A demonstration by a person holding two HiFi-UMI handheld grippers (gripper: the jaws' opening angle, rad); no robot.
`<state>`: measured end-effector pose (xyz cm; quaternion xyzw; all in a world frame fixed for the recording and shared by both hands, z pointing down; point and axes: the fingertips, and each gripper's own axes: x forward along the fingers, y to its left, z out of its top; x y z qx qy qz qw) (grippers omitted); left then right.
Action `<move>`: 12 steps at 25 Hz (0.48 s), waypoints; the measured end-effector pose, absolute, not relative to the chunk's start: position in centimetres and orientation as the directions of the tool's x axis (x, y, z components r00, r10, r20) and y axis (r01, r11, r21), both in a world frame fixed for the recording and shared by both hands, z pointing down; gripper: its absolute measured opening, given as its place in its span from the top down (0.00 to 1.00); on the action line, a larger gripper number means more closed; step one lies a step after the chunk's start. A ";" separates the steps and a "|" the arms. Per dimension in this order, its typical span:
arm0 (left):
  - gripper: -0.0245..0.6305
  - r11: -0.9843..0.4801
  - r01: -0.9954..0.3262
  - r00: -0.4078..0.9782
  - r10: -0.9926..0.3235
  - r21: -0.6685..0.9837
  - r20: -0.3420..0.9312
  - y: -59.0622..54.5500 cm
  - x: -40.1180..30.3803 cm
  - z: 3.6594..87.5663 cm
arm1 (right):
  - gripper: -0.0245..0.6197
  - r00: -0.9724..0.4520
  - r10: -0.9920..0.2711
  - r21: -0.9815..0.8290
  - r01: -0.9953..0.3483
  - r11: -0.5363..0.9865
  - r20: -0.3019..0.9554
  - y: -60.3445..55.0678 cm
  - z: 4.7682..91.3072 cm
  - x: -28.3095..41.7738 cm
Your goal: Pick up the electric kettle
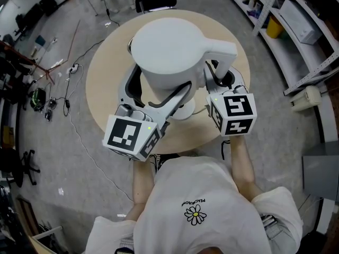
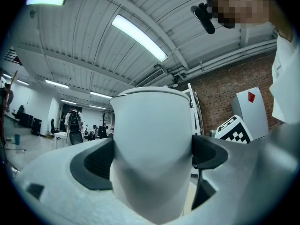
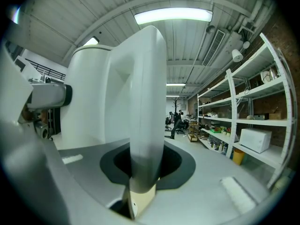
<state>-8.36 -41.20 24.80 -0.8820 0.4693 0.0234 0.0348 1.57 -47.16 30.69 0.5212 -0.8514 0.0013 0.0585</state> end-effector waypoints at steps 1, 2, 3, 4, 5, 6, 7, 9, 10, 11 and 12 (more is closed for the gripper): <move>0.15 -0.557 -0.830 0.558 -0.826 -0.041 -0.075 -41.2 -8.5 24.8 | 0.84 -0.451 -0.887 0.059 -0.887 0.458 0.100 -47.2 30.7 1.4; 0.15 -0.556 -0.830 0.558 -0.827 -0.043 -0.075 -41.2 -8.6 24.8 | 0.84 -0.452 -0.886 0.059 -0.887 0.459 0.099 -47.2 30.7 1.3; 0.15 -0.556 -0.830 0.558 -0.827 -0.044 -0.076 -41.2 -8.6 24.7 | 0.84 -0.453 -0.886 0.059 -0.886 0.460 0.099 -47.2 30.7 1.2; 0.15 -0.556 -0.830 0.558 -0.827 -0.045 -0.075 -41.2 -8.7 24.7 | 0.84 -0.453 -0.886 0.061 -0.886 0.460 0.098 -47.2 30.7 1.2; 0.15 -0.556 -0.830 0.558 -0.827 -0.046 -0.074 -41.2 -8.7 24.7 | 0.84 -0.453 -0.886 0.063 -0.886 0.460 0.098 -47.2 30.6 1.1; 0.15 -0.556 -0.830 0.558 -0.827 -0.047 -0.073 -41.2 -8.8 24.7 | 0.84 -0.453 -0.886 0.065 -0.886 0.460 0.098 -47.2 30.5 1.0; 0.15 -0.555 -0.830 0.557 -0.827 -0.047 -0.074 -41.2 -8.9 24.6 | 0.84 -0.452 -0.887 0.068 -0.886 0.459 0.097 -47.2 30.5 1.0; 0.15 -0.555 -0.830 0.557 -0.827 -0.048 -0.076 -41.2 -9.0 24.5 | 0.84 -0.452 -0.887 0.073 -0.885 0.459 0.095 -47.2 30.3 0.9; 0.15 -0.555 -0.830 0.557 -0.827 -0.049 -0.078 -41.2 -9.0 24.5 | 0.84 -0.453 -0.887 0.074 -0.885 0.460 0.094 -47.3 30.3 0.8; 0.15 -0.555 -0.830 0.558 -0.826 -0.051 -0.078 -41.2 -9.1 24.5 | 0.84 -0.454 -0.886 0.075 -0.885 0.460 0.093 -47.3 30.3 0.8; 0.15 -0.555 -0.830 0.558 -0.826 -0.053 -0.078 -41.3 -9.1 24.6 | 0.84 -0.454 -0.886 0.075 -0.884 0.461 0.093 -47.3 30.4 0.8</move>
